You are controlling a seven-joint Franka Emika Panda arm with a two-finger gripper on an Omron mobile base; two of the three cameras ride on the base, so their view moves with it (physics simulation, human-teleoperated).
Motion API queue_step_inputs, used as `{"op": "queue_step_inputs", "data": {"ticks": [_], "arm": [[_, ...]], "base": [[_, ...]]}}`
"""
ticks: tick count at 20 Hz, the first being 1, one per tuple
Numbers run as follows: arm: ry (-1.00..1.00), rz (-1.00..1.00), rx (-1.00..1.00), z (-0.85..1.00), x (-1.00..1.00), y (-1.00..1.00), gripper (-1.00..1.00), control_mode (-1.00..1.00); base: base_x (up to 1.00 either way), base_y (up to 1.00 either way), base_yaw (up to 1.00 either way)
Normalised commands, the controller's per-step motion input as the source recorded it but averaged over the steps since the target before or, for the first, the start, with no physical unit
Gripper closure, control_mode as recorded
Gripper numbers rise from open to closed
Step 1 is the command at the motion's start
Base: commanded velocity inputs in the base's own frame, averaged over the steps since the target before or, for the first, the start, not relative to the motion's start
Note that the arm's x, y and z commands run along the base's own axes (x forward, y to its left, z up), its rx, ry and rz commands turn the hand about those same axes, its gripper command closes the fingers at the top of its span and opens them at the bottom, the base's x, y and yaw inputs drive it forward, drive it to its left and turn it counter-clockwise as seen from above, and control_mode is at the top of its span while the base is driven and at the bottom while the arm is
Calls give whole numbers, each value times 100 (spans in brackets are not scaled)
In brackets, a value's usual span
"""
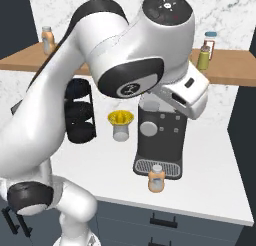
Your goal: Put the shaker and condiment bottle from the counter next to their counterparts in the cabinet.
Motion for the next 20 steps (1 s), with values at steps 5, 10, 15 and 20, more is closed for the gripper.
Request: {"op": "queue_step_inputs", "data": {"ticks": [5, 10, 15, 20], "arm": [[-34, 0, -56, -100, -86, 93, -100, -100], [-13, 0, -49, -100, -29, 84, -100, -100], [-1, 0, -33, -77, 0, 64, -100, -100], [6, 0, -3, -21, 11, 36, -100, -100]], "base": [[0, 0, 0], [0, 0, 0], [0, 0, 0], [0, 0, 0]]}}
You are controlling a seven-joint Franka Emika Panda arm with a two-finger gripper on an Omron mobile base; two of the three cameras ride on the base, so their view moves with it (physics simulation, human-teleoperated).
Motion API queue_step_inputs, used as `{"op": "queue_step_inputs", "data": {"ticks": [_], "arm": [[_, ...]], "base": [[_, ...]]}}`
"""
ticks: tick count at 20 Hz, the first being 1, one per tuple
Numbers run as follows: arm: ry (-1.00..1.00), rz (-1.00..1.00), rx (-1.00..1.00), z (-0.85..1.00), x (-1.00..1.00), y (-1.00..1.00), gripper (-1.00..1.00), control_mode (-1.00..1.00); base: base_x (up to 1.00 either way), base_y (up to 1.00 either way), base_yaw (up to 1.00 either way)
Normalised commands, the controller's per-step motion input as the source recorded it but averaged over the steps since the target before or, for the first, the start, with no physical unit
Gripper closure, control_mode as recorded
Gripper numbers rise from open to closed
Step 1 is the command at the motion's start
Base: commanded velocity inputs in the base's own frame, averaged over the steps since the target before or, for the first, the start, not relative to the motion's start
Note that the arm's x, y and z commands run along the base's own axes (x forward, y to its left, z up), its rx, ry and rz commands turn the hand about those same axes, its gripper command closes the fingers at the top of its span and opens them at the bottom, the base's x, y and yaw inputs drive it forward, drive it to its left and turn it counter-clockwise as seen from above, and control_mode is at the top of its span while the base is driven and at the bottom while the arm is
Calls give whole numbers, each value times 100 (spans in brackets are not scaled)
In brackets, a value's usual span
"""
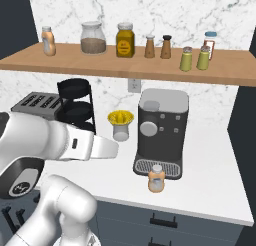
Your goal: Put the shaker and condiment bottle from the counter next to their counterparts in the cabinet.
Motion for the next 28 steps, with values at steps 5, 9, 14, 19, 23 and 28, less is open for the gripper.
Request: {"op": "queue_step_inputs", "data": {"ticks": [5, 9, 14, 19, 23, 28], "arm": [[23, 0, 3, -30, 16, 5, -100, -100], [18, 0, 2, -69, 0, 2, -100, -100], [10, 0, 3, -71, 0, 0, -100, -100], [0, -1, 4, -31, 3, 0, -100, -100], [-4, -9, 1, -23, 9, -5, -100, -100], [-16, -19, 0, -25, 1, -10, -100, -100]], "base": [[0, 0, 0], [0, 0, 0], [0, 0, 0], [0, 0, 0], [0, 0, 0], [0, 0, 0]]}}
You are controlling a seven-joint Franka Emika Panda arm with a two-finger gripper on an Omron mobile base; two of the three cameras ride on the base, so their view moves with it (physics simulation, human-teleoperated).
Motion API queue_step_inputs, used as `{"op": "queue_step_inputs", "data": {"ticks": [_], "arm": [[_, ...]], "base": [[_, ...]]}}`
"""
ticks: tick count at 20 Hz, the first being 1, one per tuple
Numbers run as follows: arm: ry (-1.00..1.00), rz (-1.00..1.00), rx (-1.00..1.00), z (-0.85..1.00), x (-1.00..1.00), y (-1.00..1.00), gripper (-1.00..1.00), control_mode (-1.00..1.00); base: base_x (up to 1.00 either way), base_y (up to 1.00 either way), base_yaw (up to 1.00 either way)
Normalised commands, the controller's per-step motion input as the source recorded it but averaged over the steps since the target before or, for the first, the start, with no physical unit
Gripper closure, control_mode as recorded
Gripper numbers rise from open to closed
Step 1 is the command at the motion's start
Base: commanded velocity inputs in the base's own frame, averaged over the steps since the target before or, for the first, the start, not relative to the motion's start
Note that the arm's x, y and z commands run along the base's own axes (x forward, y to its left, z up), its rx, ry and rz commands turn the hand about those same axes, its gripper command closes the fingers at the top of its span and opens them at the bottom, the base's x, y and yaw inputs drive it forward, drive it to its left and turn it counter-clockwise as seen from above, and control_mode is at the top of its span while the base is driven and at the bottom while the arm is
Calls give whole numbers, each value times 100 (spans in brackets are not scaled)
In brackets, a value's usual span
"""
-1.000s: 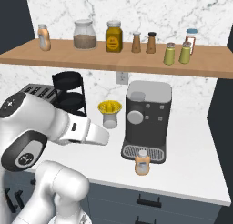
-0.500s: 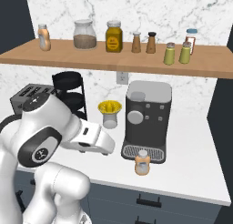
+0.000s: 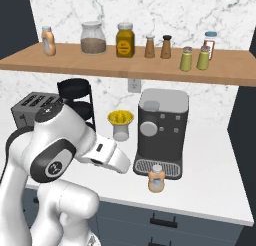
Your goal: Put the shaker and condiment bottle from the counter next to their counterparts in the cabinet.
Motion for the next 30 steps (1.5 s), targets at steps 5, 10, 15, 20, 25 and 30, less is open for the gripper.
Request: {"op": "queue_step_inputs", "data": {"ticks": [5, 10, 15, 20, 25, 30], "arm": [[-17, -23, 0, -26, 0, -13, -100, -100], [-19, -12, 0, -15, 13, 0, -100, -100], [-14, -4, 0, -13, 27, 0, -100, -100], [-6, -2, 0, -27, 12, 0, -100, -100], [-2, 0, -2, -56, 0, 0, -100, -100], [-4, 0, -2, -46, 1, 0, -100, -100]], "base": [[0, 0, 0], [0, 0, 0], [0, 0, 0], [0, 0, 0], [0, 0, 0], [0, 0, 0]]}}
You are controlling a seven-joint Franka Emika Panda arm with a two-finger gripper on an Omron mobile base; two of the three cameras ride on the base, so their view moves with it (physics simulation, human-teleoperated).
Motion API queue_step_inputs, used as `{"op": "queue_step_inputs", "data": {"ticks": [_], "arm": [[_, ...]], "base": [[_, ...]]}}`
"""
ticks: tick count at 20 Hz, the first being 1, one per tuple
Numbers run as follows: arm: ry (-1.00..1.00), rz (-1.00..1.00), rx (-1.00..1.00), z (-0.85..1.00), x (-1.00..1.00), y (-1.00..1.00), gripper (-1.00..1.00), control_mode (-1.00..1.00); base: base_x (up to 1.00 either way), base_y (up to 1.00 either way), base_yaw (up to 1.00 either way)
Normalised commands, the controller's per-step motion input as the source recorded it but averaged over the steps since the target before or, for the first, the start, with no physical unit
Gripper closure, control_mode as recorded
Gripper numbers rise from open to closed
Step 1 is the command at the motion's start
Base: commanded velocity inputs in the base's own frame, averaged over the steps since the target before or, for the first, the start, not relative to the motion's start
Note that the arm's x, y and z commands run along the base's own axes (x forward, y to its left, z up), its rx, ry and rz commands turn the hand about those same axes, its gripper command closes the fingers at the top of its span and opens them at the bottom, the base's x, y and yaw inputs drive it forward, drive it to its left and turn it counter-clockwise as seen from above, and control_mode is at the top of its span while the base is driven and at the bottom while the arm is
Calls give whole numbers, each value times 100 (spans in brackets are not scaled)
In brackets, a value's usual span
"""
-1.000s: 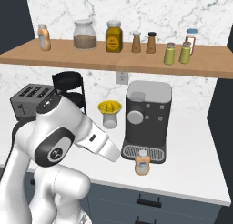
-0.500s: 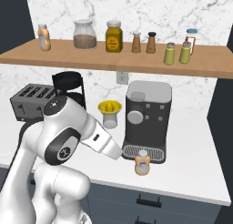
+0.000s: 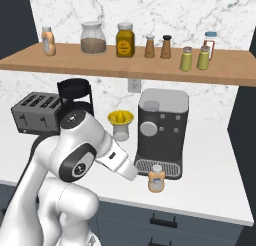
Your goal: Put the shaker and condiment bottle from the counter next to their counterparts in the cabinet.
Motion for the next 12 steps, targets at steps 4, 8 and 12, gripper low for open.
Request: {"op": "queue_step_inputs", "data": {"ticks": [4, 8, 12], "arm": [[-9, 0, -3, -25, 18, 0, -100, -100], [-11, 0, -2, -25, 17, 0, -100, -100], [-9, 0, -3, -30, 14, -4, -100, -100]], "base": [[0, 0, 0], [0, 0, 0], [0, 0, 0]]}}
